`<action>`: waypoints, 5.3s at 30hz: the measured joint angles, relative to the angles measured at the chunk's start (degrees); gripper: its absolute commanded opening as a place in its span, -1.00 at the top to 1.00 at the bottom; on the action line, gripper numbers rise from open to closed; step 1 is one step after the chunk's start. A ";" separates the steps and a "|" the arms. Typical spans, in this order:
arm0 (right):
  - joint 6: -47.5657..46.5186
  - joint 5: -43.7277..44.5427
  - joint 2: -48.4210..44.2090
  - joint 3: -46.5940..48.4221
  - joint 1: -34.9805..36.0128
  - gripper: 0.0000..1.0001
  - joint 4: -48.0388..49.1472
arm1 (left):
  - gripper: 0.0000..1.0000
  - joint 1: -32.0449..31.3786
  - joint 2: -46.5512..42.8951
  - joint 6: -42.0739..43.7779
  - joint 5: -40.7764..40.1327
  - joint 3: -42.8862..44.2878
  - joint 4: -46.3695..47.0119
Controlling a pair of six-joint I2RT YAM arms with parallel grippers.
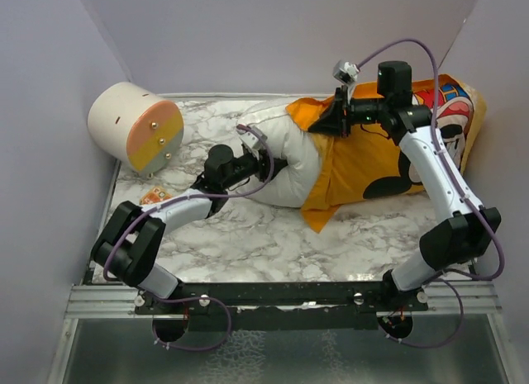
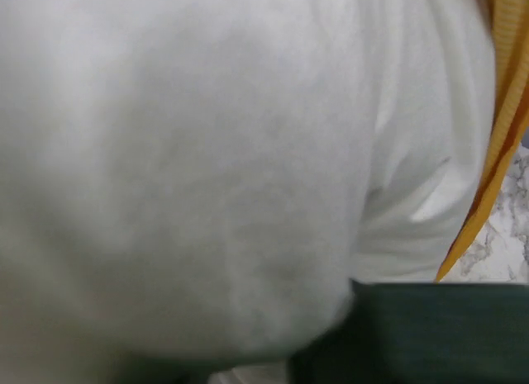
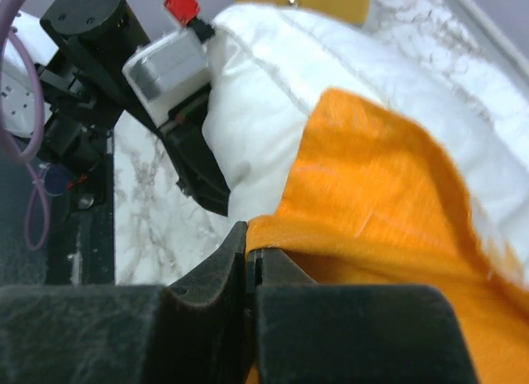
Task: Put the pillow into the pillowcase
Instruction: Stuff the pillow into the pillowcase.
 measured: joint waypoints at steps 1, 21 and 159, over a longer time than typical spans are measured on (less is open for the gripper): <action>-0.55 1.22 2.56 5.97 2.36 0.99 -2.03 | 0.93 0.17 1.14 -0.83 0.85 1.88 0.13; -1.07 11.56 19.34 22.43 13.62 -0.11 -11.80 | 1.00 -3.80 5.86 -39.01 3.63 -0.57 12.57; -1.40 -4.22 -12.17 -17.35 -7.39 0.99 1.29 | -0.23 -0.37 -39.60 -19.56 -2.05 -6.67 -32.24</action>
